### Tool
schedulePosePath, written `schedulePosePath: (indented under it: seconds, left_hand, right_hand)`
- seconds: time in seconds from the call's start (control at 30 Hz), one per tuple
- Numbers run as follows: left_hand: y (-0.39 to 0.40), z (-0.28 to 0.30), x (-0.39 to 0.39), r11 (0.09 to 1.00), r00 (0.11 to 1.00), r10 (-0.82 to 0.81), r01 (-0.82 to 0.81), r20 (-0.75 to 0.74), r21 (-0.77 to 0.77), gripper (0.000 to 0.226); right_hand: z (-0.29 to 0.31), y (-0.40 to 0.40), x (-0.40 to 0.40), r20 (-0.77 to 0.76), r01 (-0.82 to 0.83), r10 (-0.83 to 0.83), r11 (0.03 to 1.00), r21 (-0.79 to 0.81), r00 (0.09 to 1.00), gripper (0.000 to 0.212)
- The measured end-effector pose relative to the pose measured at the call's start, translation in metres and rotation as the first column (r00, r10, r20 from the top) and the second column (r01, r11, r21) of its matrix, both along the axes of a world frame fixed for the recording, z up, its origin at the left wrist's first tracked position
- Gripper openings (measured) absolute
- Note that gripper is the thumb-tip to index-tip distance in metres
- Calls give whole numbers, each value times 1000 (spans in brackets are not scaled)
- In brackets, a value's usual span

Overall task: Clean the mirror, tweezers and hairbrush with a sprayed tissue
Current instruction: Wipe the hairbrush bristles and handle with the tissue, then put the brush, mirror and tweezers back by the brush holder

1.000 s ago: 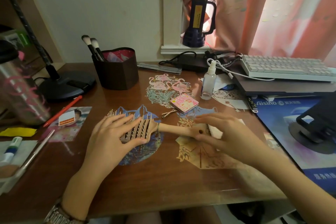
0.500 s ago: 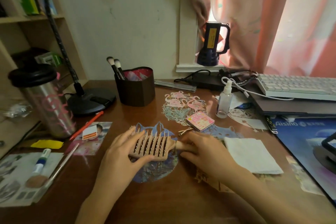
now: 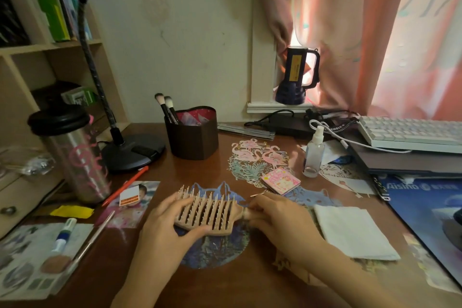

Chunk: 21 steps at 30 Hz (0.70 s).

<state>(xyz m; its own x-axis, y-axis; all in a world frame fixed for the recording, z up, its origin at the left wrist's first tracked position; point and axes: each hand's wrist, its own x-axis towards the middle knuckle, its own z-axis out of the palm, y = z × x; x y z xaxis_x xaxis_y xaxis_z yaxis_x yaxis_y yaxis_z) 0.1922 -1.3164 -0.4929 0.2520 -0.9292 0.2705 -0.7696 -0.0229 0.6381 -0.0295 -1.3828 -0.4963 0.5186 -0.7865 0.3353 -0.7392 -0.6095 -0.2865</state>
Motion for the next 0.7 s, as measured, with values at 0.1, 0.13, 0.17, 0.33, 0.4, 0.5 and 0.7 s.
schedulePosePath:
  seconds: [0.1,0.13,0.17,0.33,0.4,0.5,0.7]
  left_hand:
    - [-8,14,-3,1000,1000,3,-3,7,-14,67]
    - [-12,20,-4,1000,1000,6,-6,19,-22,68]
    - [-16,26,-5,999,1000,5,-5,23,-39,68]
    - [-51,47,-2,986,1000,11,-10,5,-164,62]
    - [-69,50,-2,982,999,25,-28,-20,-188,60]
    - [-95,48,-4,983,996,20,-36,-87,-179,57]
    - [-124,31,-8,993,994,-13,-1,-112,-122,58]
  right_hand:
    - [14,-6,-2,40,21,-20,999,-27,999,19]
    - [21,-10,-2,58,37,-34,998,-43,998,17]
    - [28,-16,-1,71,57,-53,996,-62,996,16]
    - [56,-57,12,99,130,-123,989,-68,987,13]
    - [63,-76,17,95,161,-154,984,-71,983,17]
    - [66,-102,21,36,225,-223,972,-62,974,20]
    - [57,-146,14,-36,308,-310,950,-53,950,22]
